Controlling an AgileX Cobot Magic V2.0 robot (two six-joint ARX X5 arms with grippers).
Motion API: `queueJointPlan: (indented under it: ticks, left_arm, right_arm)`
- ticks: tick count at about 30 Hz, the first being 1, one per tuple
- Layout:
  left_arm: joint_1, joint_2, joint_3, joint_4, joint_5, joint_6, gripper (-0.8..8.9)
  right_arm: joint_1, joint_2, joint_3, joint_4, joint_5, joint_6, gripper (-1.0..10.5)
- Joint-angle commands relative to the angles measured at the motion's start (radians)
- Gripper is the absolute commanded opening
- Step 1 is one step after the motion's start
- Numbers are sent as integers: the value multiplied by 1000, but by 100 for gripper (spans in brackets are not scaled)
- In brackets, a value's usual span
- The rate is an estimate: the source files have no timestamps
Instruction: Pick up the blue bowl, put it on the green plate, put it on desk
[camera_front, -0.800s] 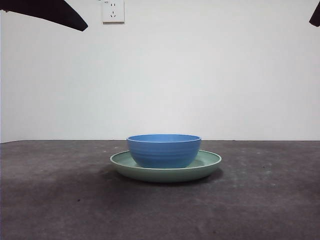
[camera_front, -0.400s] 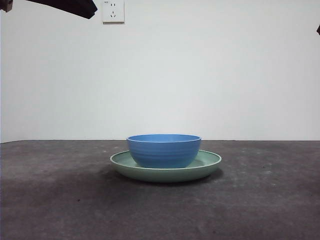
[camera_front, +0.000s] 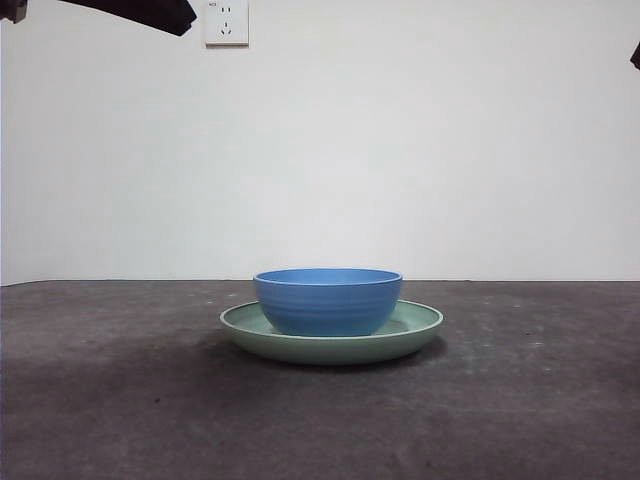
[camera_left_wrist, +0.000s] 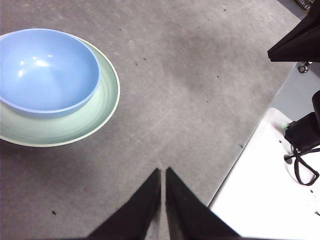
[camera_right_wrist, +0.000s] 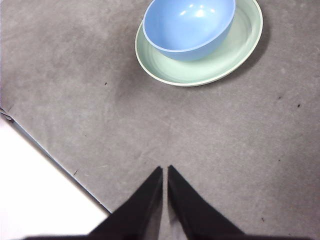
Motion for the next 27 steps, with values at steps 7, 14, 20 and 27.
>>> queueJointPlan:
  ticks: [7, 14, 20, 27]
  left_arm:
    - [1, -16, 4, 8, -2, 36, 15]
    - [155, -164, -18, 203, -147, 130, 15]
    - [414, -391, -176, 509, -196, 188, 15]
    - [635, -643, -419, 616, -295, 203, 15]
  right_arm:
    - [6, 6, 4, 10, -2, -4, 11]
    - [6, 6, 4, 10, -2, -5, 11]
    - [6, 6, 4, 10, -2, -5, 11]
    - [6, 6, 4, 10, -2, -5, 11]
